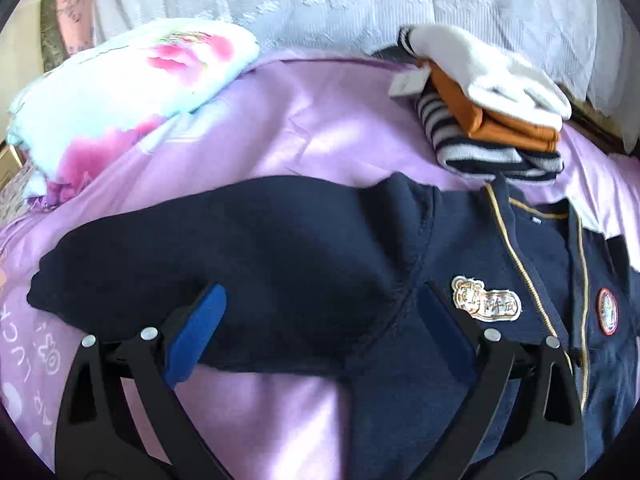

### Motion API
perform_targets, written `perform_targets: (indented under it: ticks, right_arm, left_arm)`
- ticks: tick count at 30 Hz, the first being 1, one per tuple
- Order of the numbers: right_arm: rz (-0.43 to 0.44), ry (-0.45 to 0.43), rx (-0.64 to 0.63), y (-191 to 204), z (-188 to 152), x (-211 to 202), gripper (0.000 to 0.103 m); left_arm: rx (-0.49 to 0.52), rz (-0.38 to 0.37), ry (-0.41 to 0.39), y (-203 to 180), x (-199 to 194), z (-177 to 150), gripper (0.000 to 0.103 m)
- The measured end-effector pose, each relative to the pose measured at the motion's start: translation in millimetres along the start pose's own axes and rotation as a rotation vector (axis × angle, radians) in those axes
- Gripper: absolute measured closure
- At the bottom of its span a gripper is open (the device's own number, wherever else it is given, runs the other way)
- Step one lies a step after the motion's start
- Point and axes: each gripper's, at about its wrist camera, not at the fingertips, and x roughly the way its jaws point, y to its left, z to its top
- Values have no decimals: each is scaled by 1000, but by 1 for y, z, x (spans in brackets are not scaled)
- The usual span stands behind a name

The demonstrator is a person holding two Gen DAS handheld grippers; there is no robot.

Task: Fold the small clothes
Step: 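Grasp the sleeve cuff with the right gripper and fold it across the body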

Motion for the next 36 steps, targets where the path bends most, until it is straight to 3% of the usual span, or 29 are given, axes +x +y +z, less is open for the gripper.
perform_targets:
  ticks: [2, 5, 8, 9, 11, 14, 16, 19, 22, 23, 24, 26, 29, 31, 33, 34, 36]
  right_arm:
    - [-22, -37, 17, -28, 5, -18, 96]
    - [49, -29, 6, -42, 10, -25, 94]
    - [73, -92, -27, -23, 1, -49, 80]
    - [89, -103, -27, -20, -5, -59, 66]
    - [88, -80, -23, -12, -24, -73, 52]
    - [70, -17, -18, -17, -38, -73, 52]
    - [3, 14, -11, -16, -37, -62, 52]
    - [-12, 28, 135, -31, -29, -40, 46]
    - [-15, -76, 273, -37, -16, -32, 40]
    - [19, -122, 286, -38, -16, -34, 63]
    - [44, -174, 286, -39, -15, -39, 97]
    - [26, -301, 196, -31, -15, -61, 97]
    - [-14, -353, 108, -21, -14, -76, 97]
    - [-75, -322, 122, -30, -18, -74, 97]
    - [-154, -156, 135, -46, -23, -49, 97]
    - [-159, -124, 147, -50, -25, -44, 97]
    - [-163, -138, 127, -47, -26, -50, 97]
  left_arm:
    - [-35, -24, -5, 10, -4, 0, 4]
    - [-100, -11, 27, 28, -2, -3, 3]
    - [-167, -51, 35, 45, -7, -7, 3]
    - [-182, -48, 19, 50, -14, -10, 3]
    - [-197, -39, -3, 58, -25, -15, 2]
    - [-211, -40, 4, 65, -29, -20, 2]
    - [-221, -23, 28, 69, -24, -22, 2]
    - [-266, -15, 59, 78, -17, -25, 2]
    - [-287, -22, 61, 82, -17, -28, 2]
    - [-285, -27, 55, 81, -18, -28, 2]
    - [-275, -37, 45, 79, -22, -29, 2]
    - [-252, -49, 28, 70, -32, -29, 2]
    - [-185, -131, 17, 34, -50, -24, 2]
    - [-106, -176, 45, -4, -56, -17, 2]
    - [9, -220, 65, -61, -60, -13, 2]
    - [56, -236, 72, -84, -61, -13, 2]
    - [167, -245, 102, -140, -56, -14, 2]
